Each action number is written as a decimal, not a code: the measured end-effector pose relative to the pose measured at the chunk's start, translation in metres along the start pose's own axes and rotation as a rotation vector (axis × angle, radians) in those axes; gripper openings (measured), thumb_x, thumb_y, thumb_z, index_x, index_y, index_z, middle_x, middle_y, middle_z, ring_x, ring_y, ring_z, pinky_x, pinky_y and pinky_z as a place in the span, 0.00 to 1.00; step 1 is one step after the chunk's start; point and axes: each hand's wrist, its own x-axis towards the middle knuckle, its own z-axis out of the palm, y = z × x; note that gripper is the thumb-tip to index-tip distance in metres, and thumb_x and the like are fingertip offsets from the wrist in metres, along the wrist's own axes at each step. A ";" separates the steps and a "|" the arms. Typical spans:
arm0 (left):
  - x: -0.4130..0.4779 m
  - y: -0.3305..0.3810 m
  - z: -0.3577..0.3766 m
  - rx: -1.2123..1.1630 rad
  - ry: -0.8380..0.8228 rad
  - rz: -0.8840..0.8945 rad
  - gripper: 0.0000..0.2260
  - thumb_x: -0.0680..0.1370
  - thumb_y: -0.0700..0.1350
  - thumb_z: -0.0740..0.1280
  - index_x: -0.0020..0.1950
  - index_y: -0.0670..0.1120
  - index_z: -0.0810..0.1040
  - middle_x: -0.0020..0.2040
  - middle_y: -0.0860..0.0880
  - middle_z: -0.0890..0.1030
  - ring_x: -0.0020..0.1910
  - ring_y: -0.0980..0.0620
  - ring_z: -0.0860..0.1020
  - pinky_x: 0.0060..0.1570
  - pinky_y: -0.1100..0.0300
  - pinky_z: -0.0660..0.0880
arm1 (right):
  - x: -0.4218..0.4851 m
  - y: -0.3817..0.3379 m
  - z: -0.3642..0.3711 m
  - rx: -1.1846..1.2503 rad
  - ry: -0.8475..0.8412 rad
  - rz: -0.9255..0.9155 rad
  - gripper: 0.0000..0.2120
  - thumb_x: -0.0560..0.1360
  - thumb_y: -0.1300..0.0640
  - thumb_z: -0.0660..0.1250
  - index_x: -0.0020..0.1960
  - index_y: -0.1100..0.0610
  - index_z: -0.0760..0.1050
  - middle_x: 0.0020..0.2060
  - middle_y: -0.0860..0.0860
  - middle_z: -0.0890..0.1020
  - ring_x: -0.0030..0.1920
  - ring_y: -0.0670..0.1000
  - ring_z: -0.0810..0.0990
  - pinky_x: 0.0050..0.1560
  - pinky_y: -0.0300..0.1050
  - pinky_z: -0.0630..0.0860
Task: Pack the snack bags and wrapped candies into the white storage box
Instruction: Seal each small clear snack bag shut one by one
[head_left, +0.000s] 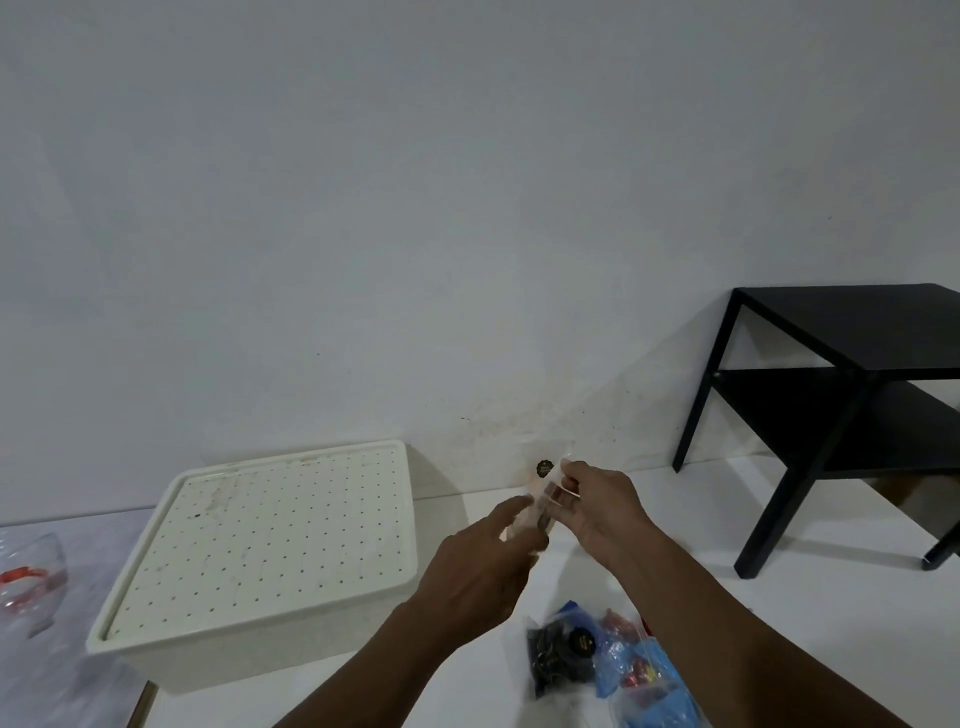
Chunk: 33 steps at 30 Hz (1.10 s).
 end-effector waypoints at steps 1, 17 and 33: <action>0.000 -0.003 0.005 0.033 -0.011 0.029 0.12 0.77 0.49 0.70 0.59 0.57 0.74 0.74 0.49 0.71 0.49 0.50 0.83 0.40 0.60 0.82 | 0.003 0.001 -0.001 -0.010 0.010 0.008 0.05 0.77 0.62 0.70 0.51 0.62 0.76 0.53 0.61 0.80 0.56 0.61 0.82 0.59 0.60 0.80; 0.078 -0.072 0.076 -0.510 0.127 -0.504 0.13 0.77 0.37 0.68 0.57 0.53 0.82 0.56 0.58 0.83 0.44 0.58 0.84 0.47 0.66 0.80 | 0.124 0.018 -0.036 -0.325 -0.207 -0.045 0.05 0.77 0.57 0.68 0.51 0.57 0.81 0.54 0.51 0.84 0.61 0.54 0.79 0.66 0.55 0.71; 0.138 -0.215 0.183 -0.428 0.020 -0.837 0.13 0.75 0.37 0.70 0.55 0.53 0.81 0.59 0.53 0.82 0.39 0.56 0.84 0.49 0.59 0.80 | 0.308 0.077 0.000 -0.546 -0.296 -0.052 0.10 0.77 0.60 0.68 0.51 0.46 0.81 0.56 0.50 0.82 0.58 0.51 0.81 0.63 0.53 0.78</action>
